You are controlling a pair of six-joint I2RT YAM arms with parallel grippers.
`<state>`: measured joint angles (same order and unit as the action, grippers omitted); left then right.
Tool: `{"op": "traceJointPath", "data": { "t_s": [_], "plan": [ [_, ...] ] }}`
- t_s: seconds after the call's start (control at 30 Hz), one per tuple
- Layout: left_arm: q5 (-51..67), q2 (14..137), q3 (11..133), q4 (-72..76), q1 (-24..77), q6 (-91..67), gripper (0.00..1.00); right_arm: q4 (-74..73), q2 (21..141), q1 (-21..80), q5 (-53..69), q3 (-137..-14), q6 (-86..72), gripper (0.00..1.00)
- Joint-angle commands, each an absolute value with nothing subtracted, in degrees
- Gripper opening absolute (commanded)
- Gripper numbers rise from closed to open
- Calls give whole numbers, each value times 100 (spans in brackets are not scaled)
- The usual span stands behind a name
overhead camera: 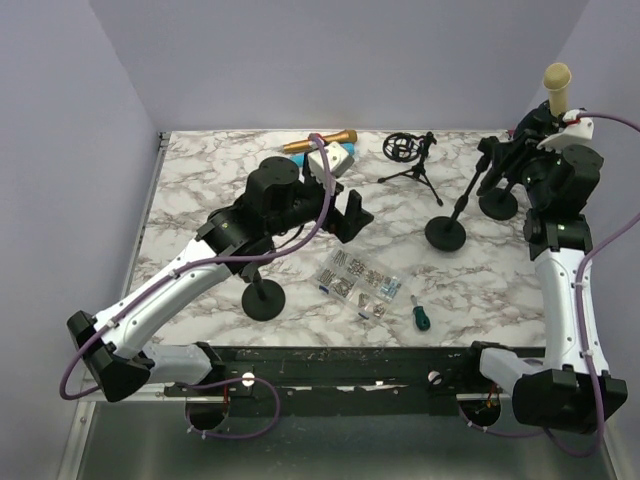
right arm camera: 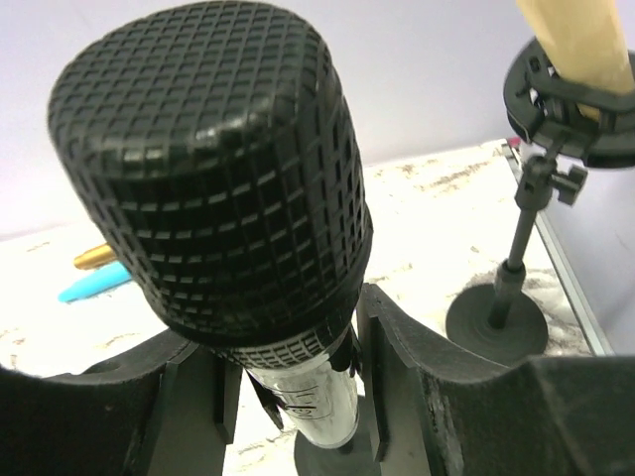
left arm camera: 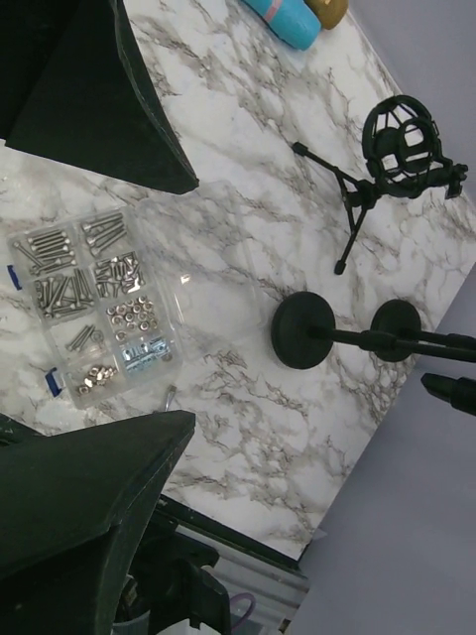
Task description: Remove the microphone from the stand
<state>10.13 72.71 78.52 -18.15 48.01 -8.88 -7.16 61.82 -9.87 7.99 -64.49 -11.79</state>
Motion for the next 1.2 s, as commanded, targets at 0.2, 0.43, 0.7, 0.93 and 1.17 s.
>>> {"op": "traceJointPath", "data": {
  "t_s": [0.2,0.43,0.7,0.93,1.17],
  "plan": [
    [1604,5851,7469,-2179,3870,-1840,95,-1175,6128,-591,1665,-7864,-1406,1],
    [2168,5068,7102,-2493,3234,-2041,97,-1115,6329,840,2512,-8103,-1591,1],
    [2333,4207,7004,-3430,3073,-1922,98,-856,6385,2998,2721,-8163,-1832,1],
    [2453,3482,6922,-4025,3050,-1883,98,-817,6584,4230,3229,-8143,-1731,1],
    [2666,2665,6233,-4014,3045,-1697,98,-455,7034,5564,2395,-7683,-921,1]
  ]
}}
